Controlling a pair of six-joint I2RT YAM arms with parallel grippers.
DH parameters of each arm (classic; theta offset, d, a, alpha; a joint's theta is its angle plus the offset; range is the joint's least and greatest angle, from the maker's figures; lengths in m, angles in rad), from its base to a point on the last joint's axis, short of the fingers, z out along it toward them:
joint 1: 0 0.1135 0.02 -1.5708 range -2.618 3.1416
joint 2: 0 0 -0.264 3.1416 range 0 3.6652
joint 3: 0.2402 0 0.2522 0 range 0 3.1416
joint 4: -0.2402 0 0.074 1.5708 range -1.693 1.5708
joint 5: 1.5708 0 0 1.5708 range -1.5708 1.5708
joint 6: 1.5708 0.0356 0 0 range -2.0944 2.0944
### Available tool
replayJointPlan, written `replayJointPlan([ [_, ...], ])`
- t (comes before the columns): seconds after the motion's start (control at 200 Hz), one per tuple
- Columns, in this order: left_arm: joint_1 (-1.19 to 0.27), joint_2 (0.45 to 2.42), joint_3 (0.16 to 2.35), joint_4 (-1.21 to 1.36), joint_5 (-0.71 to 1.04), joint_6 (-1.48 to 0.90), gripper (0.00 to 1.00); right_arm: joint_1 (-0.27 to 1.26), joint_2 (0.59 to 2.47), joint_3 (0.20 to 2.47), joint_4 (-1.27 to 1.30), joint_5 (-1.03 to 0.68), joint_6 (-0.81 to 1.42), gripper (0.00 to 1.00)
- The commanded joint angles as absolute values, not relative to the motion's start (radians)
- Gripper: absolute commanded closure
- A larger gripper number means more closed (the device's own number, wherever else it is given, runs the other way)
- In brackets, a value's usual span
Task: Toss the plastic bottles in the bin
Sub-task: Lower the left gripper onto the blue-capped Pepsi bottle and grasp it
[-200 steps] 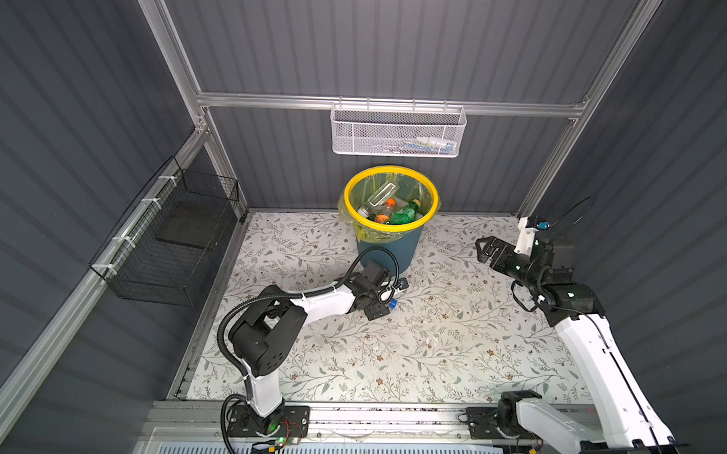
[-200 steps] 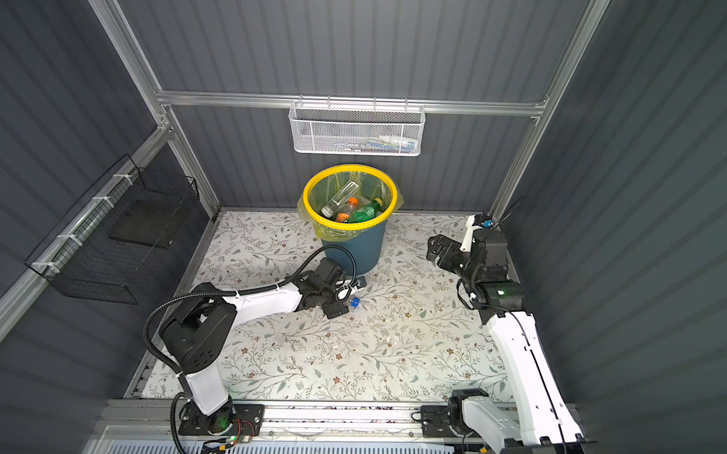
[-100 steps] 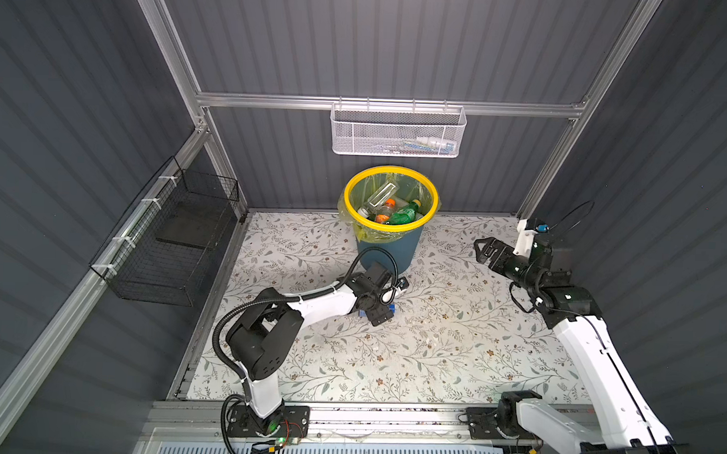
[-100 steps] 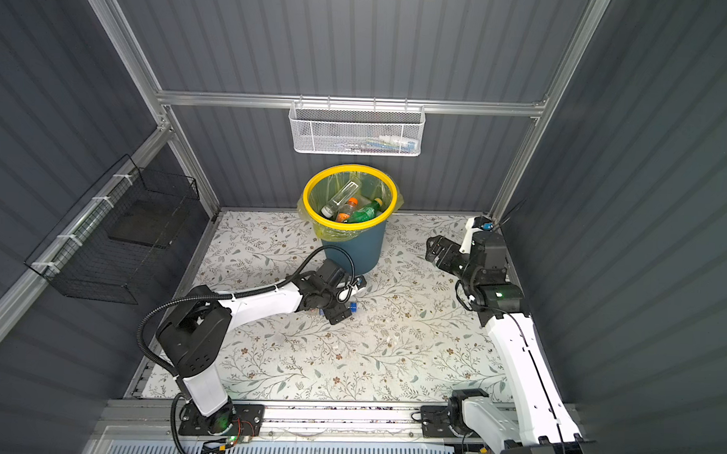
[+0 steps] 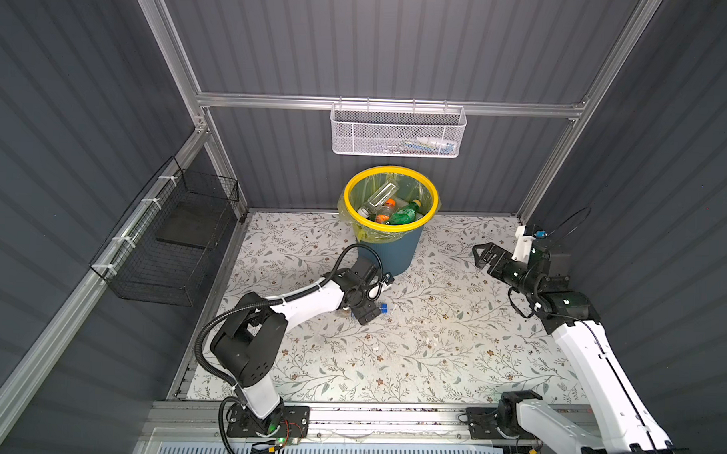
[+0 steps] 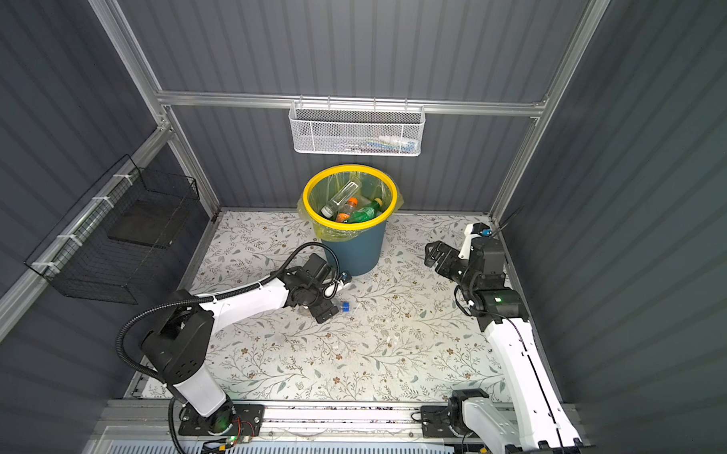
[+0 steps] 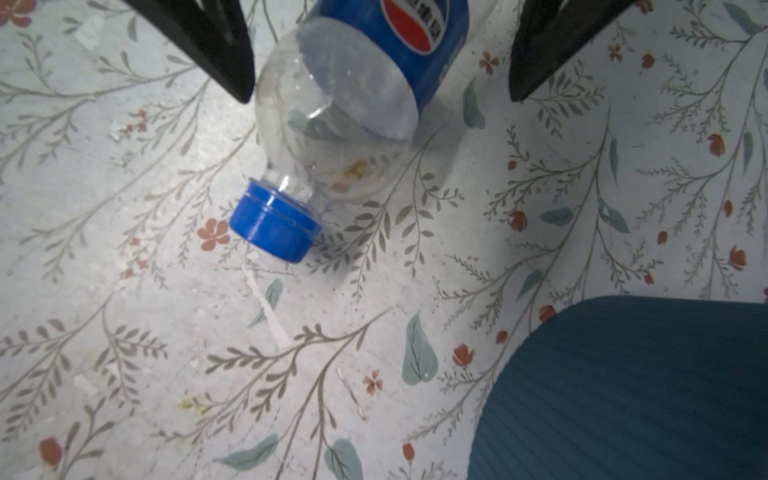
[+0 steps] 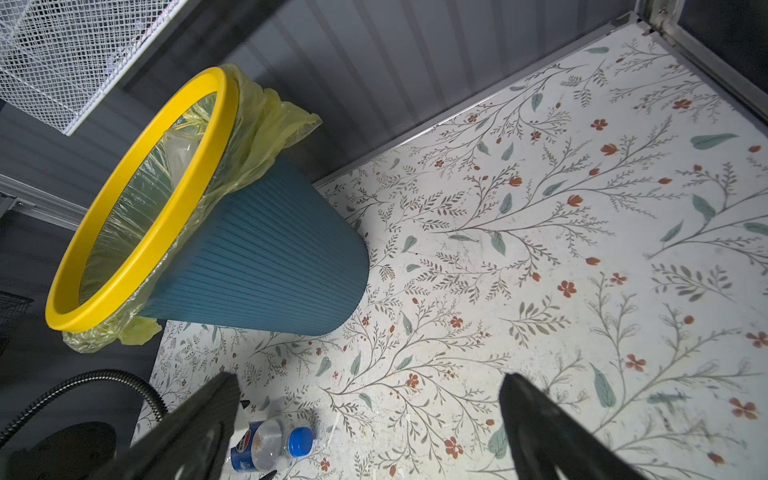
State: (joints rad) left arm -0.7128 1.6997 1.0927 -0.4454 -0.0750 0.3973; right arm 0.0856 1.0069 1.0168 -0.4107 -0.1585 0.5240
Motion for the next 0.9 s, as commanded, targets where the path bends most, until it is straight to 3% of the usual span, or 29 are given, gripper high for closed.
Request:
replayJointPlan([
  [0.0,-0.714,1.668,1.05,-0.496,-0.084,0.4,0.04,0.081,1.004,1.006,-0.37,-0.172,0.535,0.01],
  [0.215,-0.705,1.693,1.027,-0.498,-0.153,0.406,0.04,0.081,1.003,0.993,-0.354,-0.179,0.546,0.01],
  [0.896,-0.704,1.525,0.949,-0.399,-0.119,0.277,0.38,0.081,1.054,0.923,-0.376,-0.213,0.524,0.01],
])
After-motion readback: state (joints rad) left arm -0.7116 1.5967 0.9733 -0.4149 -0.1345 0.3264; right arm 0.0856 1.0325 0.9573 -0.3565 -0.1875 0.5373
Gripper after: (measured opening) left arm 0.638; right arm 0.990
